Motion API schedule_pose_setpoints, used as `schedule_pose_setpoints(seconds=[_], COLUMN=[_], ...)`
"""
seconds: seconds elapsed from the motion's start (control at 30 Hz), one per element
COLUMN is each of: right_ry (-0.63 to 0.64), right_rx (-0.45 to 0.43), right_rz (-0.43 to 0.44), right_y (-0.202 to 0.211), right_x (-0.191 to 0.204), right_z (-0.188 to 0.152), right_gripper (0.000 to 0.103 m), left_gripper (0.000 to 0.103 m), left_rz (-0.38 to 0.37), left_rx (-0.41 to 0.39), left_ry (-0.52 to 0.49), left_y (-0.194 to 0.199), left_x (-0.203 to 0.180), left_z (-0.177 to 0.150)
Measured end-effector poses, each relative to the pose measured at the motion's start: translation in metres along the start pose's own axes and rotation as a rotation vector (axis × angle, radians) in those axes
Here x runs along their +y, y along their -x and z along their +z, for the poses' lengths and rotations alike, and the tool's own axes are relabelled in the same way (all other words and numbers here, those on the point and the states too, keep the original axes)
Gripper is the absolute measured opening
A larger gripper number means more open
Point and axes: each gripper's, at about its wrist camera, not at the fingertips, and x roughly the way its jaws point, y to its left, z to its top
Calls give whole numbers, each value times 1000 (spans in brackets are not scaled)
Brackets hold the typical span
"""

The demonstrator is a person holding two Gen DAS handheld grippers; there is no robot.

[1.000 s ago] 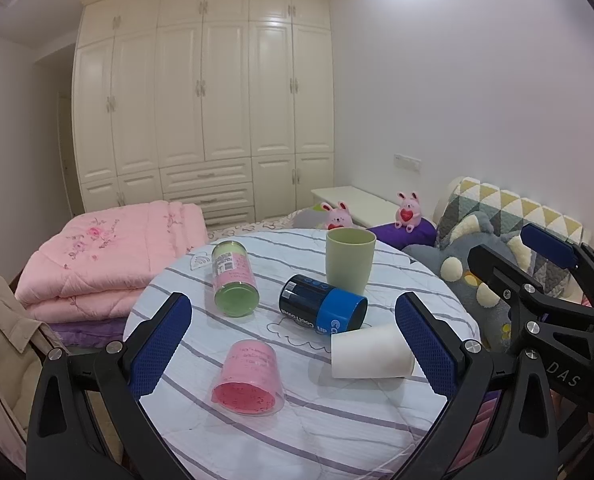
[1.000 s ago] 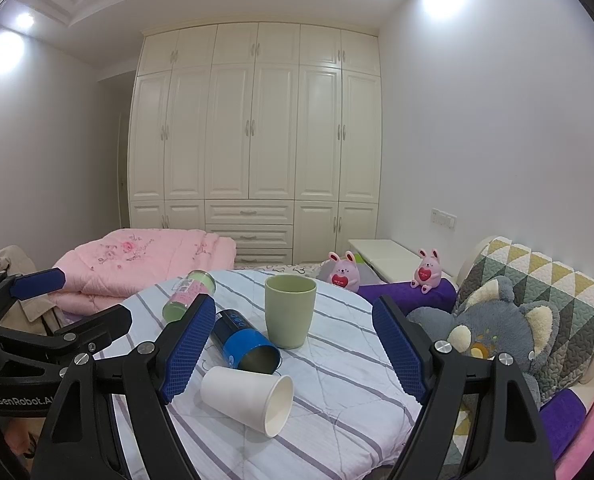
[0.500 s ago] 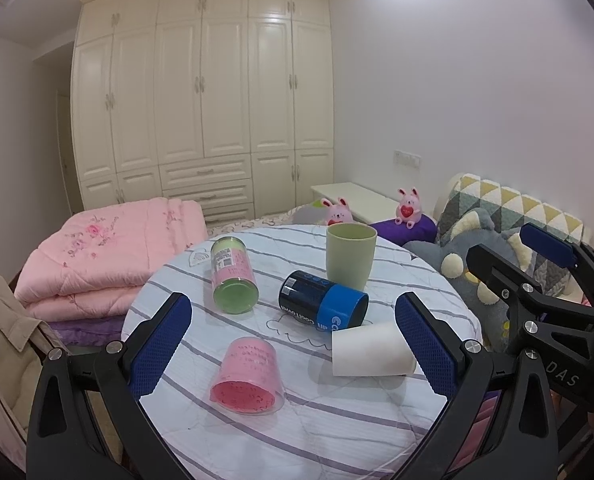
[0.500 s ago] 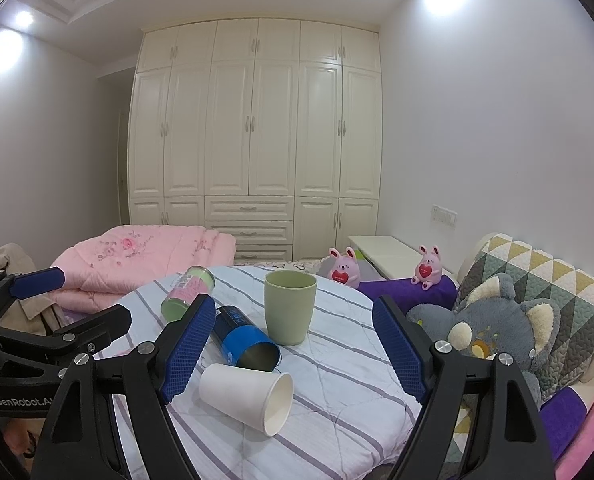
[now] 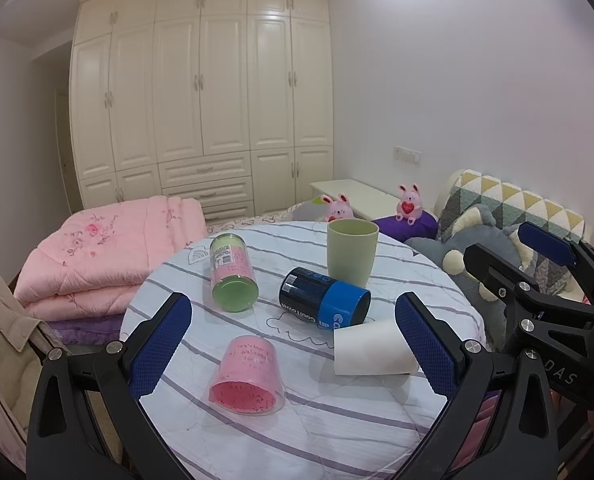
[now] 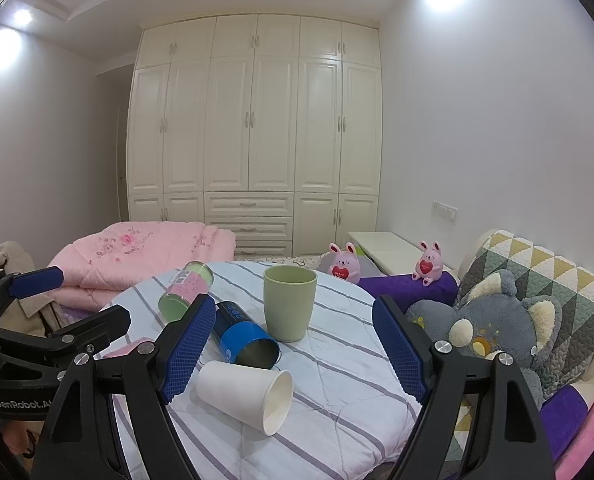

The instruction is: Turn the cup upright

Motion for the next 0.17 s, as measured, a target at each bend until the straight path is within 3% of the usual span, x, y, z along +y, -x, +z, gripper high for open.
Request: schedule_pose_setpoints(seconds=[0.17], right_ry=[6], right_rx=[15], right_rz=[-1], right_y=[-8], right_x=[1], right_z=[1], right_gripper=[82], left_gripper=[103], left_rz=[-4], left_rx=[16], left_ry=[1], left_y=[-8], left_x=[2], left_z=[0])
